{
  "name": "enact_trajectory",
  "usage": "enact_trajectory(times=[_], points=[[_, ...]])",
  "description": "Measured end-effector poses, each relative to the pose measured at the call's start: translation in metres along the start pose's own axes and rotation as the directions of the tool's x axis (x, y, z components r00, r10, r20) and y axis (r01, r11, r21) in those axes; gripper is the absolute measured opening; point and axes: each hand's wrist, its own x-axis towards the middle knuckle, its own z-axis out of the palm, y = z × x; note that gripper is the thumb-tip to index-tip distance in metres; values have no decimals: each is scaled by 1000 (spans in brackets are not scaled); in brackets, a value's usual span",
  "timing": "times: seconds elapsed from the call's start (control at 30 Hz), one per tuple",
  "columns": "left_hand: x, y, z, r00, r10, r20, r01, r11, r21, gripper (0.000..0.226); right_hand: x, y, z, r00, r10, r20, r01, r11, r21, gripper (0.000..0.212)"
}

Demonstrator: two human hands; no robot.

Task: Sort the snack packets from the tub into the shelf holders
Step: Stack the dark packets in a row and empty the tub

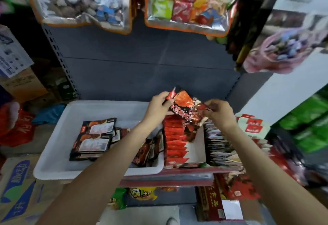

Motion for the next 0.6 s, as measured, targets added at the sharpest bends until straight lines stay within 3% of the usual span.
enact_trajectory(times=[0.07,0.17,0.27,0.4,0.6], points=[[2,7,13,999,49,-1,-49,996,75,16,-1,5,-10,1000,-19,17,21,986,-166,27],[6,14,28,983,168,81,-184,939,289,9,-1,4,-14,991,-120,66,126,987,-100,43],[7,18,39,956,243,166,-293,847,443,10,8,8,-12,988,-139,72,146,983,-109,27],[9,15,44,963,260,71,-263,851,454,10,12,21,-6,994,-93,63,99,990,-103,23],[13,-9,52,965,192,181,-264,688,677,9,17,34,3,986,-155,65,165,963,-214,14]])
